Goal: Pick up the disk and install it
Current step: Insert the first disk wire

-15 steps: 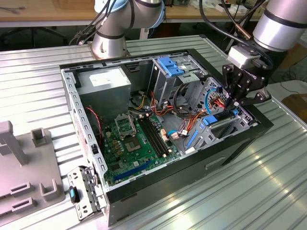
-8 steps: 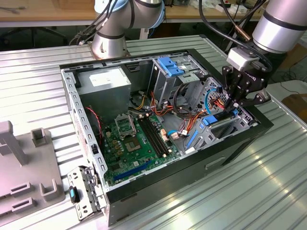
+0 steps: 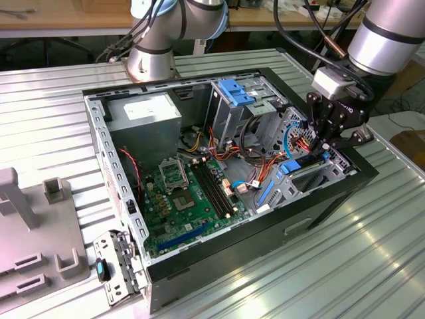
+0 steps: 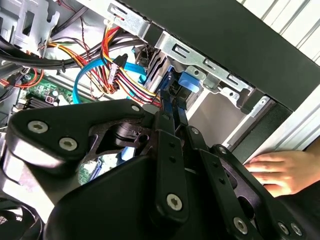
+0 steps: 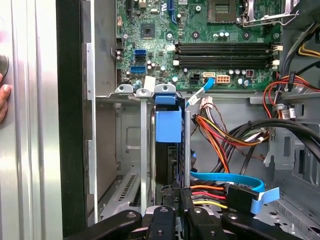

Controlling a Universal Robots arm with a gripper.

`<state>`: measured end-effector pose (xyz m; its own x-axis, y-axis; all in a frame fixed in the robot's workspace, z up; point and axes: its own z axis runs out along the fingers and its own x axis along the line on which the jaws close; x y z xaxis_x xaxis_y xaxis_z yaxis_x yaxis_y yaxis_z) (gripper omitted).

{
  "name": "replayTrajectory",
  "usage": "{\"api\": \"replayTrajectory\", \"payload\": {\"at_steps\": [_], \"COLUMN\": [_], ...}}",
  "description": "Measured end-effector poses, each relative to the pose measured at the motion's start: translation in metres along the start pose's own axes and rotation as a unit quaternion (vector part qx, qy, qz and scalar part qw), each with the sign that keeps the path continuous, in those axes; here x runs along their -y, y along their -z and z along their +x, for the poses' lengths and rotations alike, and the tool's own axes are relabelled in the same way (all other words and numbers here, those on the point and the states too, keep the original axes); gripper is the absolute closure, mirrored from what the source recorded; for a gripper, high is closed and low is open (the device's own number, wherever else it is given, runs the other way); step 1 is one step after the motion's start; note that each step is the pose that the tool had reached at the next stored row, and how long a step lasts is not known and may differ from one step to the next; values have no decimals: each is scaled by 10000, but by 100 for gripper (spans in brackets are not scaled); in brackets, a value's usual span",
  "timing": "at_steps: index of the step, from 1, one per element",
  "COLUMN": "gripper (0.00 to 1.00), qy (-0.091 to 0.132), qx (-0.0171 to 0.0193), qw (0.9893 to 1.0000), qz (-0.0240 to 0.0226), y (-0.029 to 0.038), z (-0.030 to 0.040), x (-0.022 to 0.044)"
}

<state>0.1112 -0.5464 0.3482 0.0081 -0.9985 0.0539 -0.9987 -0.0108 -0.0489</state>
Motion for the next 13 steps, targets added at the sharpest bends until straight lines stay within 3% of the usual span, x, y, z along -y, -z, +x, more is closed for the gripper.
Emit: {"api": "replayTrajectory", "payload": {"at_steps": [13], "gripper": [84], "qy": [1], "qx": [7], "qw": [10000], "qz": [0], "y": [-33], "z": [-2], "x": [-3]}}
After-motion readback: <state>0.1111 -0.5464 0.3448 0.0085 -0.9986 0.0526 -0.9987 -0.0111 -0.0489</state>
